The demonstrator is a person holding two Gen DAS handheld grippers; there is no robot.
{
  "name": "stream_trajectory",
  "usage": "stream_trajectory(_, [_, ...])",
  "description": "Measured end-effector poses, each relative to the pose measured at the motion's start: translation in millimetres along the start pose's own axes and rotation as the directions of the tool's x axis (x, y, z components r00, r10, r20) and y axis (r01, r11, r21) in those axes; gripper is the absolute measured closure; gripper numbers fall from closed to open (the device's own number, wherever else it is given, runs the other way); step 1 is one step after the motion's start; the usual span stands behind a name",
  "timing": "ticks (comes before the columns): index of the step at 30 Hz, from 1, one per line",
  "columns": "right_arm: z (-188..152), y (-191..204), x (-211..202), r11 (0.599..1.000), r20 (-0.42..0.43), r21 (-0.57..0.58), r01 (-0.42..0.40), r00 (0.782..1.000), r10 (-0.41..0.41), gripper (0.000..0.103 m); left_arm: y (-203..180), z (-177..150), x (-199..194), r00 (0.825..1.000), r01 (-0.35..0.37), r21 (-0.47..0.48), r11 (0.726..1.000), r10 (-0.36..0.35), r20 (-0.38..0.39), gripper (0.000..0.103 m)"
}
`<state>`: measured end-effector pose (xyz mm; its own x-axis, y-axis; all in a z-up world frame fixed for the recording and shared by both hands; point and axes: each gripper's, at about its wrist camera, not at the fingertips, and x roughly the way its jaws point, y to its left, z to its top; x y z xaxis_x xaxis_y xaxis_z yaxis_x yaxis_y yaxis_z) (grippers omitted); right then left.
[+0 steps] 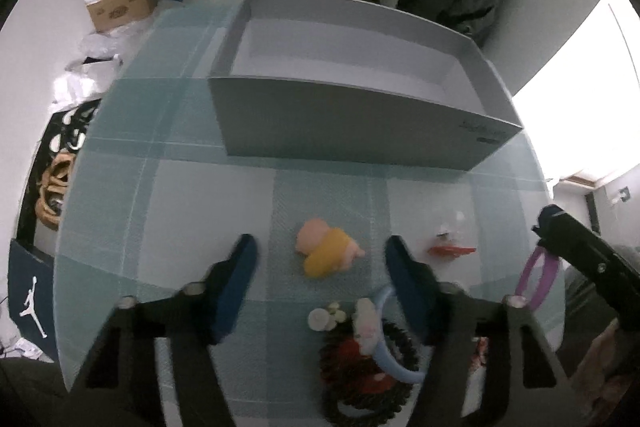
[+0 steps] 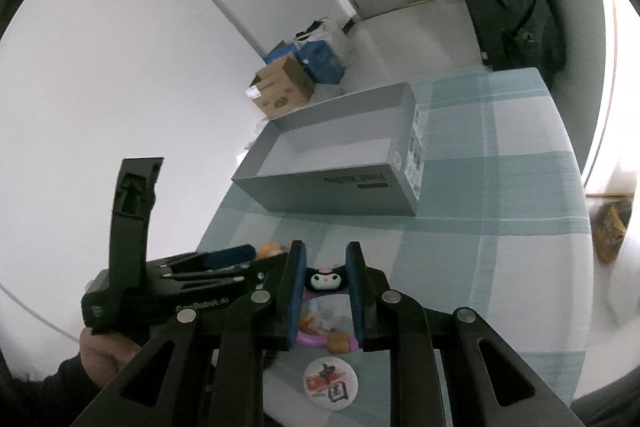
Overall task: Organize jewelry
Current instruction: 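Grasp the orange figure with the left tool while the right tool holds the pink ring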
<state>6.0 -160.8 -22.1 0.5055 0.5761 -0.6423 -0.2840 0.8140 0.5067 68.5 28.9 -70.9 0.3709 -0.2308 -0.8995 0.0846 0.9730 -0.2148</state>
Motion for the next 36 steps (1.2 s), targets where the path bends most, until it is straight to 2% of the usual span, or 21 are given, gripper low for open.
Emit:
stream_trajectory(1, [1.2,-0.6,0.9,1.000,0.000,0.000,0.002,1.000,-0.002,0.084,0.8,-0.5,-0.4,1.000,-0.004,0.003,1.000,0.004,0.000,0.071])
stream_trajectory(2, [2.0,-0.6,1.6,1.000,0.000,-0.001,0.006,1.000,-0.006,0.084,1.7,-2.1,-0.8,1.000,-0.011,0.009,1.000,0.011,0.003,0.075])
stream_trajectory(7, [4.3,-1.7,0.1,1.000,0.004,-0.005,0.017,1.000,-0.017,0.084,5.4,-7.8,-9.3,0.999,0.028,0.009,1.000,-0.028,0.017,0.080])
stream_trajectory(20, [12.9,11.4,-4.8,0.999,0.021,-0.043,0.023,1.000,-0.022,0.084,-0.8,1.0,-17.1,0.997,0.070,-0.004,0.998,-0.070,0.041,0.081])
stream_trajectory(25, [20.3,18.3,-5.4,0.998,0.025,-0.061,0.020,1.000,-0.018,0.084,-3.5,1.2,-30.5,0.994,0.082,0.012,0.997,-0.083,0.073,0.081])
stream_trajectory(32, [41.4,30.4,-5.8,0.996,0.037,-0.091,0.020,0.999,-0.017,0.084,-7.3,15.7,-50.4,0.988,0.096,0.023,0.995,-0.098,0.120,0.081])
stream_trajectory(36, [65.4,36.1,-3.6,0.995,0.055,-0.100,0.009,0.998,-0.004,0.084,-11.9,28.6,-58.2,0.983,0.112,0.045,0.993,-0.117,0.145,0.081])
